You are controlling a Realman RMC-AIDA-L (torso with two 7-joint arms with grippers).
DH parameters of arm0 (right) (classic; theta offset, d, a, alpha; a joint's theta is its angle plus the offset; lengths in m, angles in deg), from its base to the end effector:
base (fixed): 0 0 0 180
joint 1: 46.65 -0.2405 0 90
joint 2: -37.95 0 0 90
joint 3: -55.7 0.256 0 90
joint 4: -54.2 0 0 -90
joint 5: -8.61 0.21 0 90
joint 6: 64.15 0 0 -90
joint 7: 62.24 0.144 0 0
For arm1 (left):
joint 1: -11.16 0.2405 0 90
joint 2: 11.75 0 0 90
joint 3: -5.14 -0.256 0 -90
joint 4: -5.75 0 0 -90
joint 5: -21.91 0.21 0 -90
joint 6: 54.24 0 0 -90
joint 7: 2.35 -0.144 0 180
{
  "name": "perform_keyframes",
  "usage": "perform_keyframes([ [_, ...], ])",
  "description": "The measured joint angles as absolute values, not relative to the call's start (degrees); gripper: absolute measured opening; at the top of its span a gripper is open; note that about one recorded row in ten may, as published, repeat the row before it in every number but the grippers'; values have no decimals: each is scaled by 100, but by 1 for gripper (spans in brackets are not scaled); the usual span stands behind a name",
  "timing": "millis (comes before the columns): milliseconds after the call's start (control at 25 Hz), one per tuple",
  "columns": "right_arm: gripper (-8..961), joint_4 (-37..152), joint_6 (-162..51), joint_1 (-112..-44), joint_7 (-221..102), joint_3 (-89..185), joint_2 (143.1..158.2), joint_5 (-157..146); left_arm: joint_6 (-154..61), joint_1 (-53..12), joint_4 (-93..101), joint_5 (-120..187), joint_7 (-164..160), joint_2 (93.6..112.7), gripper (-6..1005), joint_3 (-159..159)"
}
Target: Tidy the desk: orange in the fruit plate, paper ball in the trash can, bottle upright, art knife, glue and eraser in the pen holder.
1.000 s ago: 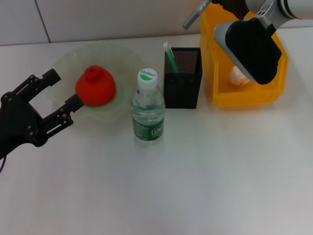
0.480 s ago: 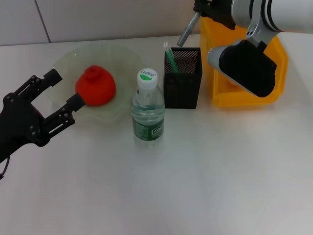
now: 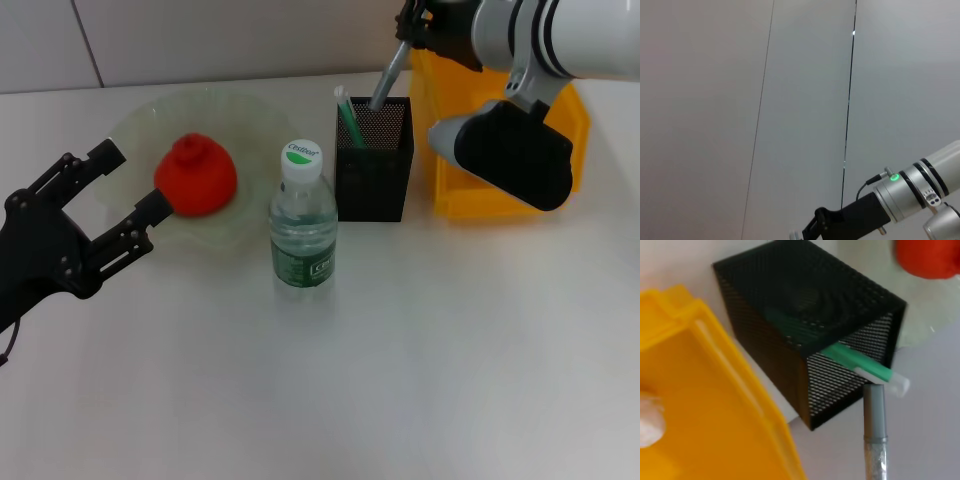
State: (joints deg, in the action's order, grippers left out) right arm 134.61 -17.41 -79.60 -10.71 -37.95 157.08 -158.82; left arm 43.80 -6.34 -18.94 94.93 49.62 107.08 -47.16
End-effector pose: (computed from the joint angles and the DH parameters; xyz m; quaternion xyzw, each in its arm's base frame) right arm 0.1274 0.4225 0.0058 -0.6360 -0.6152 -0.4019 0.2356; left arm -0.2739 0.2710 0.0105 -0.8352 -0.1273 -0.4686 0.2583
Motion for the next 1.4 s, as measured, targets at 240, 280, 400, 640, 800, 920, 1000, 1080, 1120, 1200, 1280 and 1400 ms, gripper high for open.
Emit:
perform_keyframes([
  [240, 124, 13471, -1782, -7819, -1417, -3821, 15733, -15881, 4406, -634, -1886, 9472, 4960, 10711, 784, -4739],
  [280, 124, 13482, -1783, -7811, -1430, -3832, 15735, -15882, 4407, -633, -1884, 9470, 4960, 10715, 784, -4746],
  [400, 125, 13493, -1840, -7782, -1506, -3863, 15740, -15881, 4414, -635, -1878, 9462, 4959, 10722, 784, -4759],
  [640, 125, 13458, -1946, -7775, -1520, -3904, 15740, -15881, 4455, -650, -1824, 9417, 4957, 10732, 784, -4771],
  [800, 125, 13383, -2046, -7775, -1531, -3971, 15746, -15881, 4466, -659, -1792, 9415, 4952, 10734, 784, -4770],
  [920, 124, 13311, -2124, -7782, -1613, -4018, 15752, -15881, 4466, -664, -1754, 9415, 4941, 10734, 785, -4768],
  [1000, 124, 13253, -2212, -7791, -1656, -4066, 15759, -15881, 4467, -669, -1731, 9415, 4916, 10734, 785, -4770],
  [1080, 124, 13240, -2222, -7799, -1658, -4083, 15759, -15882, 4475, -669, -1715, 9415, 4902, 10734, 785, -4774],
  [1120, 124, 13231, -2226, -7803, -1658, -4093, 15759, -15881, 4486, -669, -1699, 9415, 4899, 10734, 785, -4777],
  [1200, 124, 13193, -2242, -7814, -1659, -4118, 15759, -15881, 4514, -666, -1669, 9415, 4892, 10734, 785, -4777],
  [1280, 124, 13138, -2310, -7826, -1659, -4149, 15759, -15881, 4542, -661, -1647, 9415, 4883, 10730, 785, -4773],
  [1400, 124, 13026, -2400, -7869, -1661, -4174, 15759, -15881, 4553, -665, -1635, 9415, 4841, 10728, 785, -4764],
])
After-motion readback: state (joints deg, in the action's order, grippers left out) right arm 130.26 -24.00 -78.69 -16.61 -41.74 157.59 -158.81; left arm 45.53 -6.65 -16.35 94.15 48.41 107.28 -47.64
